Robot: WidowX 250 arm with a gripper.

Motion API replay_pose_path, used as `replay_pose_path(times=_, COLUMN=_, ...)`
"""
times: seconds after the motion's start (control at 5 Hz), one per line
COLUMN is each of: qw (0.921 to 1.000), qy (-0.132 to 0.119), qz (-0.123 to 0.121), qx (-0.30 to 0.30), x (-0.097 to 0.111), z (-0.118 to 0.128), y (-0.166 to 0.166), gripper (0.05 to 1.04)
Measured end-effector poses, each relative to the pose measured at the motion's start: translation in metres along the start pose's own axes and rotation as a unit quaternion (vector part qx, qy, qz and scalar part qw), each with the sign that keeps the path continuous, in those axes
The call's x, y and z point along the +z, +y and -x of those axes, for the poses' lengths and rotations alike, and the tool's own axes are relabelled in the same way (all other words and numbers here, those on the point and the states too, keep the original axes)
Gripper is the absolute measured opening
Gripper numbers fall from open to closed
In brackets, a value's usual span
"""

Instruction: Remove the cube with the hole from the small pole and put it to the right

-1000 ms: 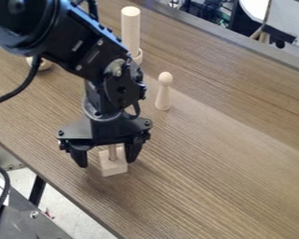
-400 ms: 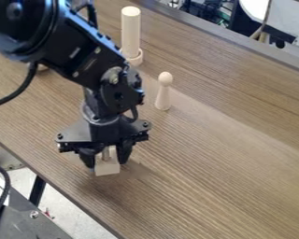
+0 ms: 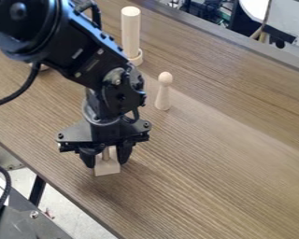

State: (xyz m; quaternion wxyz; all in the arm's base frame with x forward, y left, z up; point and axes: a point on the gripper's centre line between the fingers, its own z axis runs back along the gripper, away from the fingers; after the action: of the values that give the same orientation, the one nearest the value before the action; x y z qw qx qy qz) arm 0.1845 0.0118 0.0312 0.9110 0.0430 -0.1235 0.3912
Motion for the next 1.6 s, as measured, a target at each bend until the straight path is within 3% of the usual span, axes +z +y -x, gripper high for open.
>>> replay_pose_path(times=0.4, qw=0.9993, qy=-0.03, qz=0.015, qx=-0.014, x=0.02, z=-0.013, y=-0.007, gripper=0.546)
replay_pose_path(times=1.6, qw=0.9961, qy=-0.076, qz=0.045, qx=0.005, x=0.055, z=-0.031, y=-0.011, gripper=0.546)
